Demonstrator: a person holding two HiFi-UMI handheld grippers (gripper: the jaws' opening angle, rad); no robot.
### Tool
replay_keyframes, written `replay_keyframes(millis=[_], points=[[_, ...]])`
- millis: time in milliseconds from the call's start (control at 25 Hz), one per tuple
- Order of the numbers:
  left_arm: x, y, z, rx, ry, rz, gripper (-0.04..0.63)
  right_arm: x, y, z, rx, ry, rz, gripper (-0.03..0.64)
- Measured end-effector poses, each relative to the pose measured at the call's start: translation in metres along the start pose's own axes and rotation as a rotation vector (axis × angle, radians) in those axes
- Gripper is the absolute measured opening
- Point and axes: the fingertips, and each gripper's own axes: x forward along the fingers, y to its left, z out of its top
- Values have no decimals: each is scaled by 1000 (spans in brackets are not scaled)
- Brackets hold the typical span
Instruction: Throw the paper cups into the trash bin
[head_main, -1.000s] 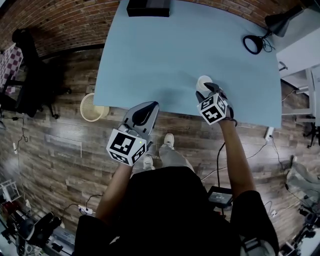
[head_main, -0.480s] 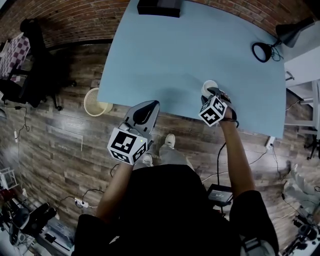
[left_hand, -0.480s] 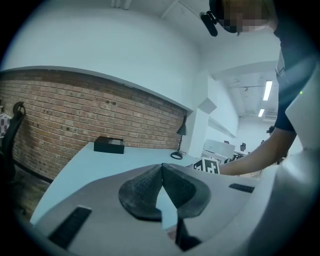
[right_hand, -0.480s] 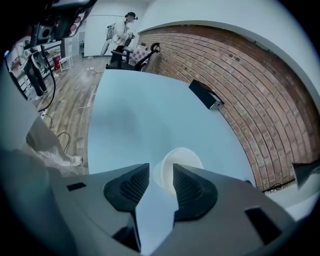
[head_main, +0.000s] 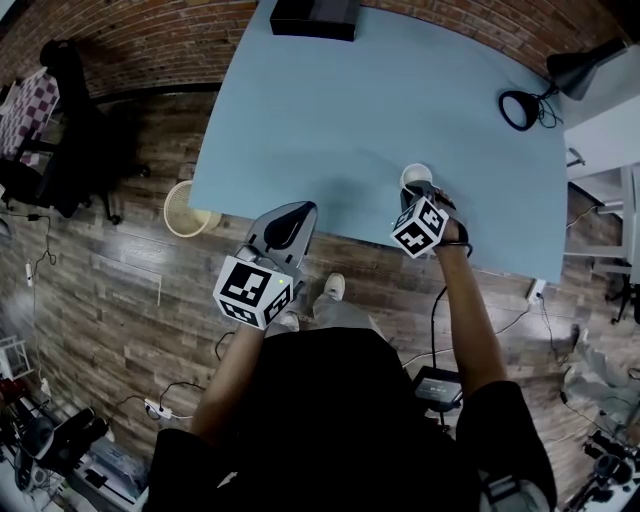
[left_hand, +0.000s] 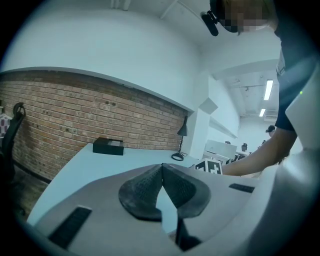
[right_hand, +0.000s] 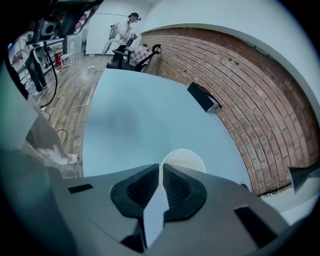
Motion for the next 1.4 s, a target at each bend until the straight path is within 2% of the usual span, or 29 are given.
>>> replay_keyframes(millis=[360, 600, 880, 1160, 1400], points=[[8, -5, -9, -20, -6, 43, 9, -7, -10, 5, -19, -53, 4, 23], [-3, -1, -11, -22, -1, 96, 9, -14, -6, 30, 12, -147, 42, 21], [-27, 12, -9, -21, -2, 171, 9, -26, 5, 74, 11, -250, 77, 20], [-47, 22, -4, -24, -26, 229, 9, -57, 15, 138, 11, -432, 101, 20], [-75, 41, -3, -33, -53, 304, 9, -77, 38, 194, -28, -539, 135, 20]])
